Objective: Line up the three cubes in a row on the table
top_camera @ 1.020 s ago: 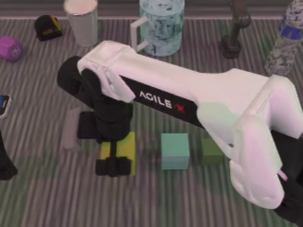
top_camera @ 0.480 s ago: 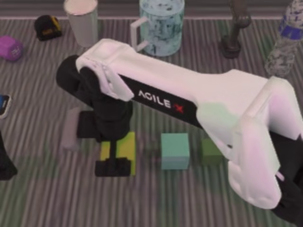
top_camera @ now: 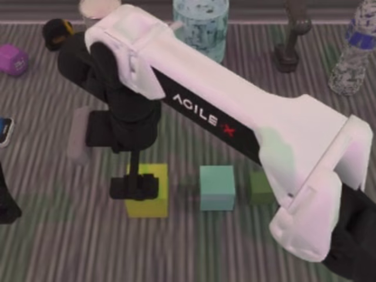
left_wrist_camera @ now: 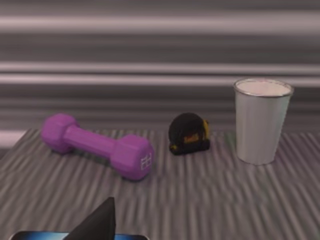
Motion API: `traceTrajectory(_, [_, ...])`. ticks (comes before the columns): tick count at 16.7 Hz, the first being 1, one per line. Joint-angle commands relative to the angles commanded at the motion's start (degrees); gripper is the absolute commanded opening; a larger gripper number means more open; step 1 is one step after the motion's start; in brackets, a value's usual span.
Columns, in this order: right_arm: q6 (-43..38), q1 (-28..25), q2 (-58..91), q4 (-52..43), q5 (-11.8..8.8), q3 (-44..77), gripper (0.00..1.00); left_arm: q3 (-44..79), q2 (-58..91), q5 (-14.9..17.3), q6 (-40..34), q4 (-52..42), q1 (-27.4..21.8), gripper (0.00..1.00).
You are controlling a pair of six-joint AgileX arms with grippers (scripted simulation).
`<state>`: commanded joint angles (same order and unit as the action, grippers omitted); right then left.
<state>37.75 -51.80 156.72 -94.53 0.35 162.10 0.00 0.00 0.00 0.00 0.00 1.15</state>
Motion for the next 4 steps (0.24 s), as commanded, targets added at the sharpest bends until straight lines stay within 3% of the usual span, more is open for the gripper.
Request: traceTrajectory(4, [-0.04,0.02,0.73,-3.27,0.05,3.6,1.0,0.0,0.0,0.0,0.0,0.0,0.0,1.0])
